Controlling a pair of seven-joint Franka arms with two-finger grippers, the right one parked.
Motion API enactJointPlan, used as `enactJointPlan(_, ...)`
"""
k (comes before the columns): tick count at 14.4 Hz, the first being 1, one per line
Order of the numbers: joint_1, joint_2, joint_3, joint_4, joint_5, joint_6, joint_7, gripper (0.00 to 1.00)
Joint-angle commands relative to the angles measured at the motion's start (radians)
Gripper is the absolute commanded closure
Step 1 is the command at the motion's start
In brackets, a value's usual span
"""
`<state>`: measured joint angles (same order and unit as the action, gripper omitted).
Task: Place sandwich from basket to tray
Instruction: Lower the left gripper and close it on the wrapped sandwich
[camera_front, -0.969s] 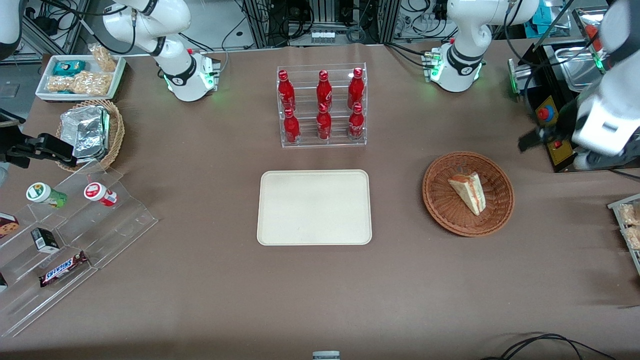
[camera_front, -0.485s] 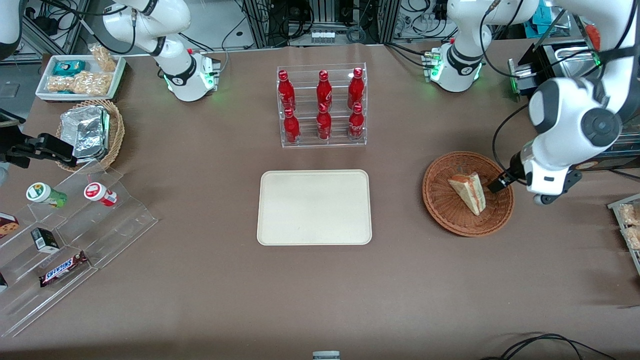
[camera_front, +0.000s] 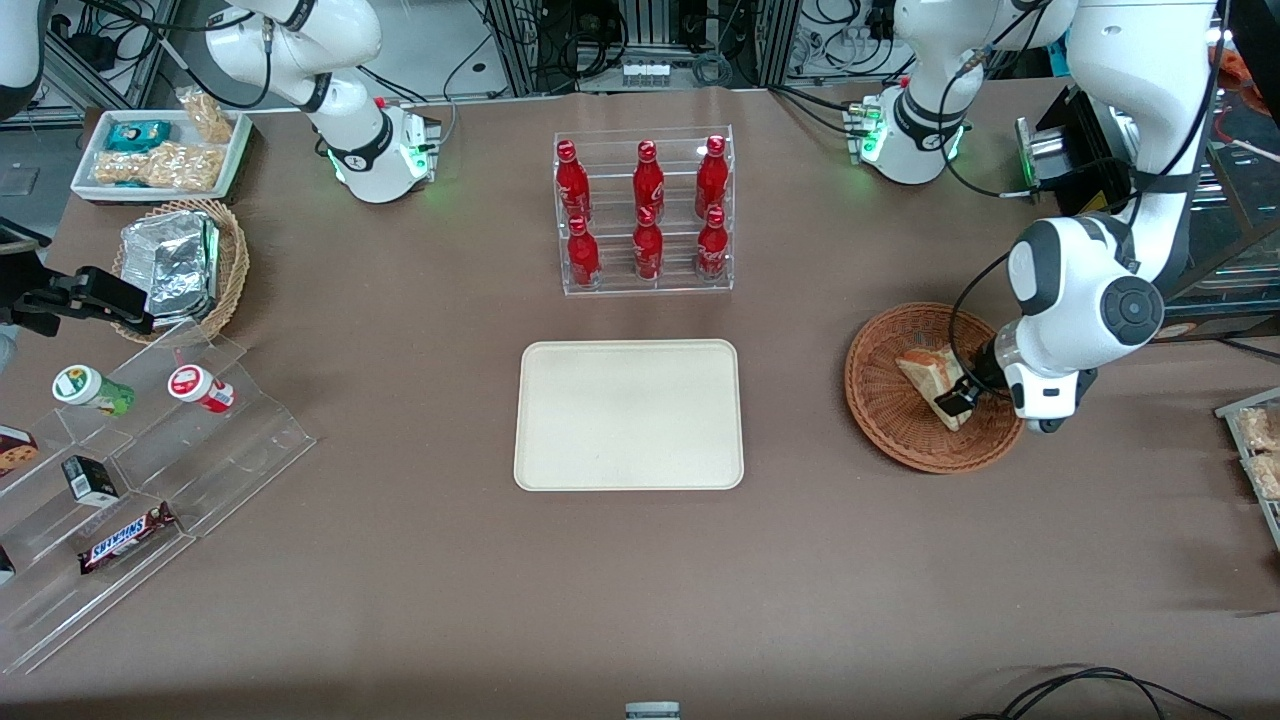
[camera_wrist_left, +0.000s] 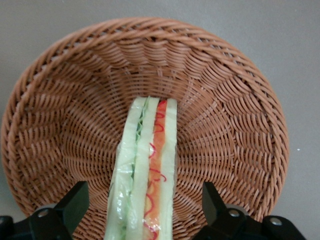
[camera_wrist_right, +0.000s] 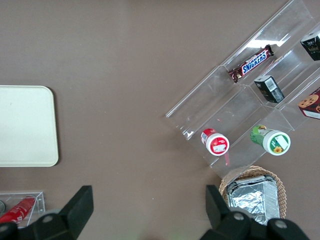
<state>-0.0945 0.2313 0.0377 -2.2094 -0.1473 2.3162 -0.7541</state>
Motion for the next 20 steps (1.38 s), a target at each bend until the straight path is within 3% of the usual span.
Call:
enactJointPlan(1, -0.03, 0.026, -0.001, -0.012, -0.014, 0.012, -0.019, 0.0)
enactJointPlan(3, -0.048, 0.062, -0.001, -0.013, -0.015, 0.019, -0.019, 0.0)
enactJointPlan(4, -0.05, 0.072, -0.001, -0.013, -0.017, 0.017, -0.022, 0.14)
enactJointPlan(5, -0.048, 0.068, -0.001, -0.013, -0.015, 0.006, -0.028, 0.54)
enactJointPlan(6, -0.045, 0.057, 0.001, -0.007, -0.015, -0.015, -0.022, 0.84)
enactJointPlan(7, -0.039, 0.039, 0.004, 0.008, -0.015, -0.043, -0.008, 0.9)
enactJointPlan(10, -0.036, -0.01, 0.025, 0.092, -0.008, -0.127, 0.074, 0.95)
enactJointPlan(15, -0.053, -0.089, 0.018, 0.223, 0.0, -0.309, 0.241, 0.92)
enactJointPlan(18, -0.109, -0.128, 0.004, 0.238, 0.002, -0.34, 0.268, 0.92)
enactJointPlan(20, -0.171, -0.122, 0.002, 0.269, -0.003, -0.357, 0.393, 0.9)
